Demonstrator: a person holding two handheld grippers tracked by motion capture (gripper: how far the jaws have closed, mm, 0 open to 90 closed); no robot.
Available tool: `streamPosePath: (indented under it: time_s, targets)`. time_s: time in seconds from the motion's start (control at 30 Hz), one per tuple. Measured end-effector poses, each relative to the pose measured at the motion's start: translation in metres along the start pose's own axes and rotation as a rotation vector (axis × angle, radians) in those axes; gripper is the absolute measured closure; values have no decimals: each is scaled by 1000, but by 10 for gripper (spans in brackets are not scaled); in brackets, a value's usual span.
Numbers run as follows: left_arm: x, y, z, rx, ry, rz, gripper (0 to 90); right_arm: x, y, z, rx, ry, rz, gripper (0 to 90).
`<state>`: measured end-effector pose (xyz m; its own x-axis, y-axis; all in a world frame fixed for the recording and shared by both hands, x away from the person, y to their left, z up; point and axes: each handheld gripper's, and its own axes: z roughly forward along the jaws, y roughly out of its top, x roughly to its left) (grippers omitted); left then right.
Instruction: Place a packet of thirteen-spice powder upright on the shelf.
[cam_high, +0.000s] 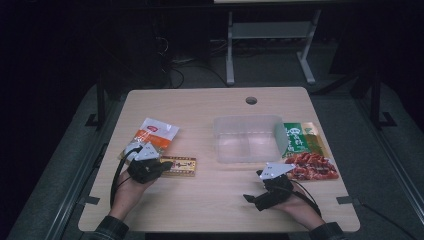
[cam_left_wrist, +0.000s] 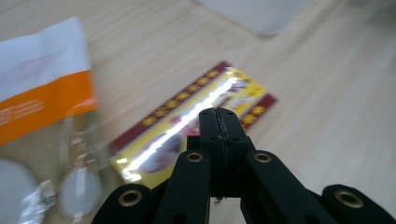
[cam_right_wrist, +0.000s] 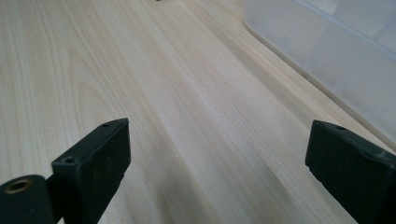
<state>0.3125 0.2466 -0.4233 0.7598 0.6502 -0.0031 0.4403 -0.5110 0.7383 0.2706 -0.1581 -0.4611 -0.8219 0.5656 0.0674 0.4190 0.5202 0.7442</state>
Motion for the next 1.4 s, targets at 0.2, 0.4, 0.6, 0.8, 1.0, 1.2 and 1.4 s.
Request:
streamPosePath:
  time_s: [0.2,0.4,0.6,0.8,1.0,1.2,1.4]
  targets:
    - [22,3,7,13,69,3,896,0,0,1,4,0,-2,65]
    - [35,13,24,25,79,-1,896,0,0,1,6,-1,-1,66]
    - [44,16,44,49,71,-12,896,-1,0,1,9,4,3,66]
    - [43,14,53,95,38,4,897,-1,-1,1,5,2,0,67]
    - [33,16,57,112,-11,31,897,-1,0,0,7,2,-1,67]
    - [22,18,61,123,-86,53,897,-1,0,0,7,4,1,67]
    - [5,19,64,136,-146,81,897,-1,0,0,4,4,3,68]
